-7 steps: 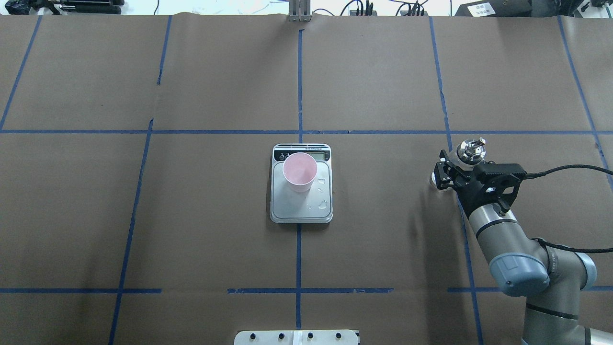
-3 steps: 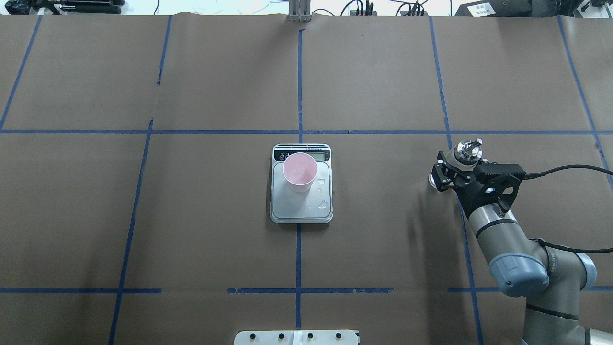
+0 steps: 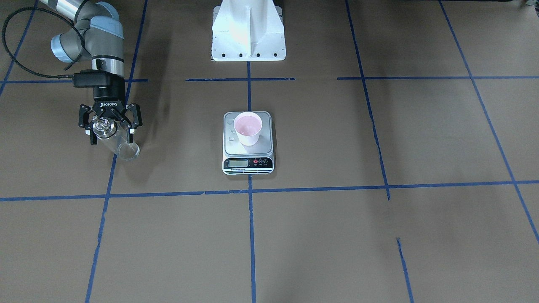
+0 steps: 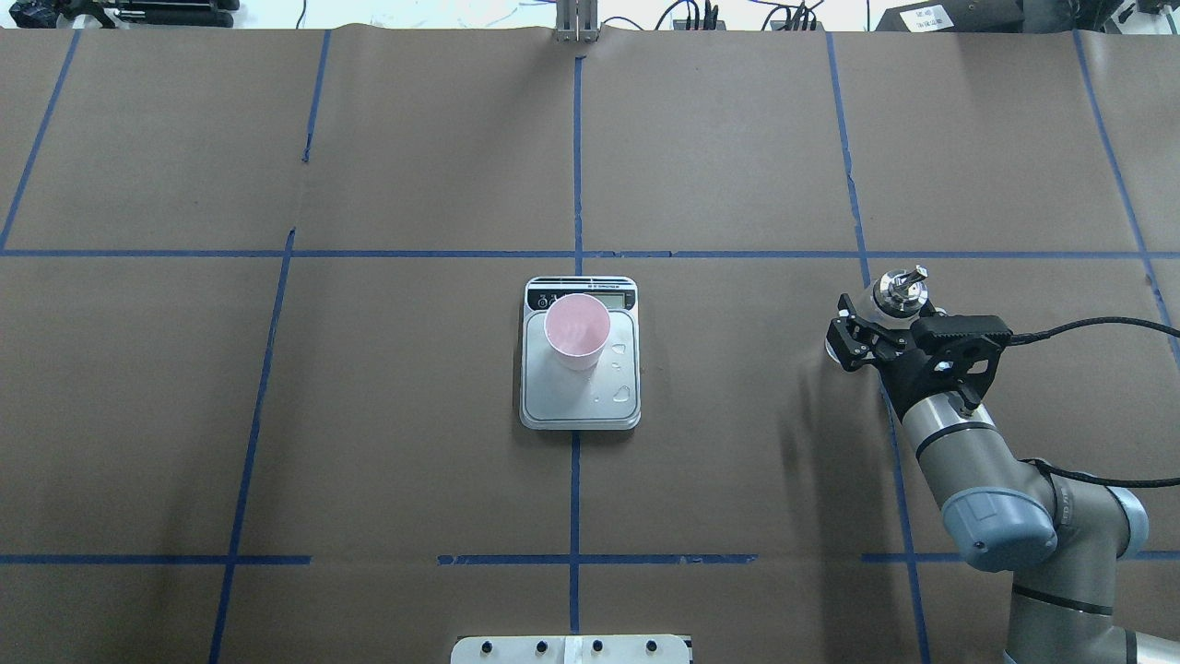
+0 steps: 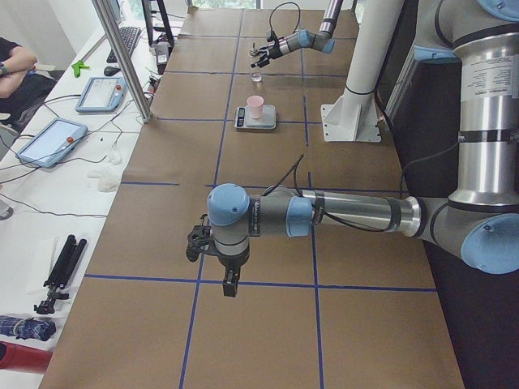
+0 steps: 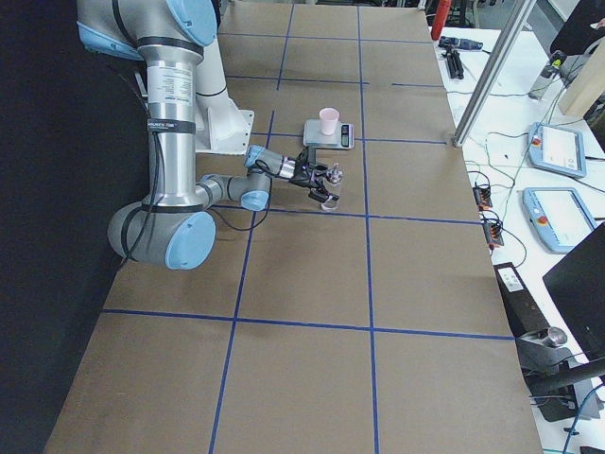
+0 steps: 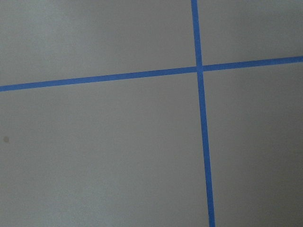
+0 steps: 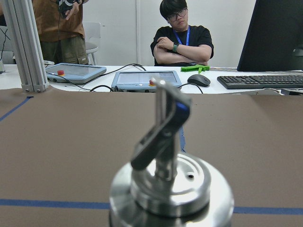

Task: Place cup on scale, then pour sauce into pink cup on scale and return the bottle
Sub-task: 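Hold the right gripper on the set-down bottle, then open the right gripper and lower it off the glass bottle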

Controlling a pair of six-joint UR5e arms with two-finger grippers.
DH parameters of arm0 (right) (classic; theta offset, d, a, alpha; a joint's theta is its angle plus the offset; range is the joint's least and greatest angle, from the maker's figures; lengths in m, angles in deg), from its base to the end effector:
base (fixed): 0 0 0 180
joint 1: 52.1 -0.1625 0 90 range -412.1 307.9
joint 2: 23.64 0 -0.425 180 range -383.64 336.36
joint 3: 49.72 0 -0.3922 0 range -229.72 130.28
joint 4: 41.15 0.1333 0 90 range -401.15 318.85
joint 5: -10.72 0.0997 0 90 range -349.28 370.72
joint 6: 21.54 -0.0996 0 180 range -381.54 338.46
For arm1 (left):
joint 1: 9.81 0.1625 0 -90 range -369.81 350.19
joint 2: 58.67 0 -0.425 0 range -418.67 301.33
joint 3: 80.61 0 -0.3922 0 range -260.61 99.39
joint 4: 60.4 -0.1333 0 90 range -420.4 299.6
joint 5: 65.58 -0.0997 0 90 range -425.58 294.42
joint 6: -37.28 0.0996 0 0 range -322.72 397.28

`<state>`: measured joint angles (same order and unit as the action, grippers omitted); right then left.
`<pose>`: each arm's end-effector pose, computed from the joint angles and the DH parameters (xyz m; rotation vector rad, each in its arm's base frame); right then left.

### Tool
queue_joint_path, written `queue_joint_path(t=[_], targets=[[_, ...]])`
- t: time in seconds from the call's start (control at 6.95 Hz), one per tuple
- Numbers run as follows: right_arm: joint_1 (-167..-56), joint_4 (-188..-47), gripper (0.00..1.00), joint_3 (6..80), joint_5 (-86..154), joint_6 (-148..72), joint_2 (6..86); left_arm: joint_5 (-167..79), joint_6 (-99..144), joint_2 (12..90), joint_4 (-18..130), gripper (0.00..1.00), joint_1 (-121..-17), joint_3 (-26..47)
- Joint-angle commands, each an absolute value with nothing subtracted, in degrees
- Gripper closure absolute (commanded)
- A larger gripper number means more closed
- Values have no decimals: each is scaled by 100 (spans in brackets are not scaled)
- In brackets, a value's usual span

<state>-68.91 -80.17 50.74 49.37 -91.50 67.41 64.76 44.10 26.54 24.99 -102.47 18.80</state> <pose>-0.4008 -0.3416 0.4674 1.0754 -0.6723 0.4225 -0.0899 -0.4515 0.6303 0.0584 0.7018 0.0696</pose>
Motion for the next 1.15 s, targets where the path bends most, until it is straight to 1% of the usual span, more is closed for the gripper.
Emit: queue_joint_path(t=[0.0,0.43,1.01], targets=[[-6758,-8017,0,5083,4939,-9150,6750,6476,4413,2659,2503,0,-10253,1880],[-6372,-8017,0,5039,4939,-9150,6916,6476,4405,2659,2503,0,-10244,1880],[-6142,-7991,0,5179,5027,-9132,7442,6494,4413,2650,2494,0,-10253,1880]])
